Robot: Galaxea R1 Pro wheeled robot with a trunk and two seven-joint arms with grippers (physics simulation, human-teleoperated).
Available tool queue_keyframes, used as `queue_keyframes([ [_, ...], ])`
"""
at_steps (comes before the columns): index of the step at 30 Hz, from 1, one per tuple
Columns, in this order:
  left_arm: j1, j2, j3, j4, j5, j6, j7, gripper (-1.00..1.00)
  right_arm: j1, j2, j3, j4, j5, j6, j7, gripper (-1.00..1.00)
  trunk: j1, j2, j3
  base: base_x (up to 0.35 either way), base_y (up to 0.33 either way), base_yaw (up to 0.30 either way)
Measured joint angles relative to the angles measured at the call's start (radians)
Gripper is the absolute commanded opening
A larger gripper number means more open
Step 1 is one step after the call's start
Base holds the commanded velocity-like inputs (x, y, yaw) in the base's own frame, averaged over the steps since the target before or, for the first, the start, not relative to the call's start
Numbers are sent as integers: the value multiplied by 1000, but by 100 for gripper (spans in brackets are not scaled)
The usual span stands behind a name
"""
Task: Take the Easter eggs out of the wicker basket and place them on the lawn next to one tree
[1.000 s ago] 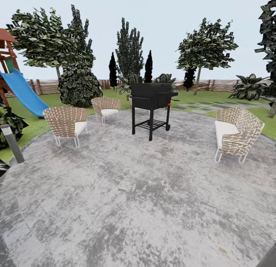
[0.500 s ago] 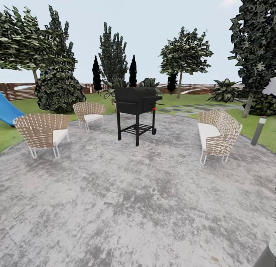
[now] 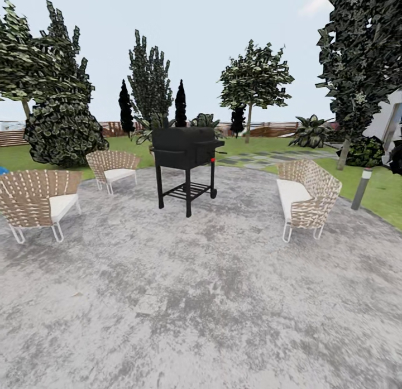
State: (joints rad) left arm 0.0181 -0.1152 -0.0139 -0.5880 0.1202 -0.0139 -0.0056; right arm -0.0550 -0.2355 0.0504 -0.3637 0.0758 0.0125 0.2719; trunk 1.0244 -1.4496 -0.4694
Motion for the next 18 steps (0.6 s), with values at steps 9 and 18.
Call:
queue_keyframes([
  [9, 0, 0, 0, 0, 0, 0, 0, 100, 0, 0, 0, 0, 1, 0, -1, 100, 0, 0, 0, 342, 0, -2],
  [18, 0, 0, 0, 0, 1, 0, 0, 100, 0, 0, 0, 0, 1, 0, -1, 100, 0, 0, 0, 342, 0, 0],
])
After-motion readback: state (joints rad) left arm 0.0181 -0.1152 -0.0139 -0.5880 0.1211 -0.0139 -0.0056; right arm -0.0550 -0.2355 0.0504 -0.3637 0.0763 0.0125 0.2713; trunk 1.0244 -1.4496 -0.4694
